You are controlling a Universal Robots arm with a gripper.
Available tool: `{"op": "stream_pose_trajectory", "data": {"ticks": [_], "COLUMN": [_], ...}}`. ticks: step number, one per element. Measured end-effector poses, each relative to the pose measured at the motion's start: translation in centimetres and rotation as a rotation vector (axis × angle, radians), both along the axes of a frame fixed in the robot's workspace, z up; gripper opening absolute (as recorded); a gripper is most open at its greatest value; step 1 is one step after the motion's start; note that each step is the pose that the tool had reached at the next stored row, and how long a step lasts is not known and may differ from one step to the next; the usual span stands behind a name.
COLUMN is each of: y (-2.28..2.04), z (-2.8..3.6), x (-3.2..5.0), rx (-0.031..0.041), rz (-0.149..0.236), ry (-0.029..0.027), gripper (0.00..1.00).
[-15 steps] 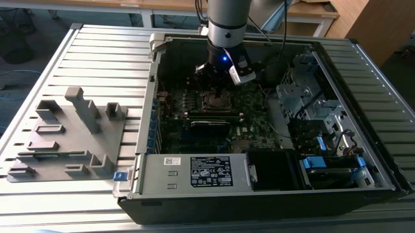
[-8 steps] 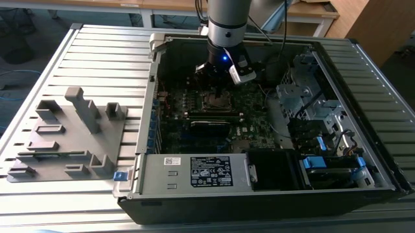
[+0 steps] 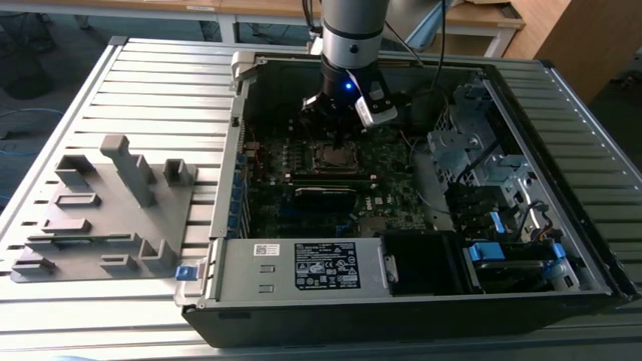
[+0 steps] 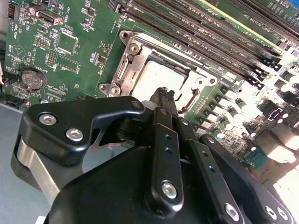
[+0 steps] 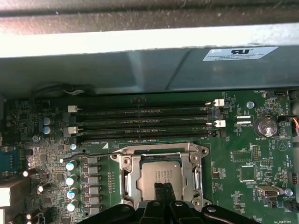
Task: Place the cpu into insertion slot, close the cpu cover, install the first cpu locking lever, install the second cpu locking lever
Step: 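Close the cpu cover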
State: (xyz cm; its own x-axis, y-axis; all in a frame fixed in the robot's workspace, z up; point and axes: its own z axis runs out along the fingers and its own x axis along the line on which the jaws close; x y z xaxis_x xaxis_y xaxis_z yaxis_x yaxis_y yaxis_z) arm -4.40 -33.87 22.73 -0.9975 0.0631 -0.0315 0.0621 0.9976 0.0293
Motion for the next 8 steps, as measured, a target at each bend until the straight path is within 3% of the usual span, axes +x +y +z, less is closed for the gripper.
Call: {"op": "stream_pose_trajectory", "data": {"ticks": [8], "y": [0.00], "z": [-0.07], "x": [0.01], "rx": [-0.0001], "rz": [-0.017], "ry": [0.0001], "gripper": [0.11]}}
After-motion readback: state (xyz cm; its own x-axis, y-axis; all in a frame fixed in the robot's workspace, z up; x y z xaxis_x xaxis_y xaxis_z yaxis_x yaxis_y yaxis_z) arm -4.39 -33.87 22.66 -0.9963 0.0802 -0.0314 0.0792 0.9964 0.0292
